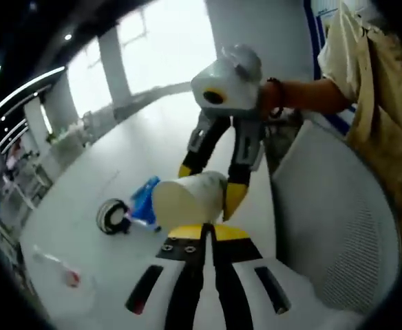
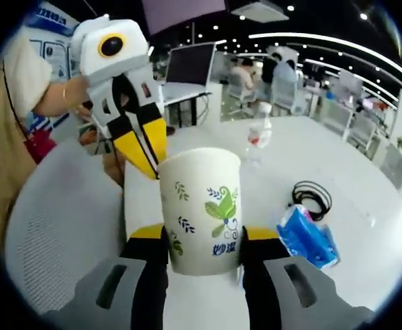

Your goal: Arrange the tabletop items into an orderly group along one side of the table until the central work area is clear of visible clutter.

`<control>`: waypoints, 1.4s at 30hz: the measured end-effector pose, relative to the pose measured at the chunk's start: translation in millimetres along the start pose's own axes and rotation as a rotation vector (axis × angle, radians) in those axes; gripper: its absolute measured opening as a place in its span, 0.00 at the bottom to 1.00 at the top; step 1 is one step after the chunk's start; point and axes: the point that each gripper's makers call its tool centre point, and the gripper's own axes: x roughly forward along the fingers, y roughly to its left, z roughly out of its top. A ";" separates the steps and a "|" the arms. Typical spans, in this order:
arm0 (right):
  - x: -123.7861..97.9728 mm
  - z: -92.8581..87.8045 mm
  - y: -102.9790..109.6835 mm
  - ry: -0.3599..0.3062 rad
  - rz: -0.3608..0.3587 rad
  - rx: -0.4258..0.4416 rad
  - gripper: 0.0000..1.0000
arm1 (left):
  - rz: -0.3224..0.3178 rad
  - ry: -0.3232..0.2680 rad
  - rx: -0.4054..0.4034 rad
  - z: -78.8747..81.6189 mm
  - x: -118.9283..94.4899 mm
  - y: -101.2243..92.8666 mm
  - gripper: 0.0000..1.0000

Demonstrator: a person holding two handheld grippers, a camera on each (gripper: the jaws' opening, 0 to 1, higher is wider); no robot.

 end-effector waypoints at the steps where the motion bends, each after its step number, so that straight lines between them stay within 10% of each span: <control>1: -0.1 0.5 0.1 -0.003 0.001 0.002 0.41 | 0.000 -0.002 -0.010 -0.5 -0.3 0.1 0.00; 13: -6.3 7.3 -8.2 -0.062 -0.033 0.051 0.40 | 0.090 -0.071 -0.141 0.9 -7.1 15.7 0.03; 16: -8.9 9.1 -11.6 -0.079 -0.048 0.067 0.40 | 0.141 -0.064 -0.150 -3.5 -7.8 21.8 0.10; 26: -16.0 19.3 -23.5 -0.171 -0.107 0.146 0.40 | 0.242 -0.319 -0.558 15.5 -17.0 46.0 0.36; 42: -10.7 49.4 -22.5 -0.348 -0.100 0.223 0.40 | 0.290 -0.500 -0.825 34.7 -3.4 57.6 0.79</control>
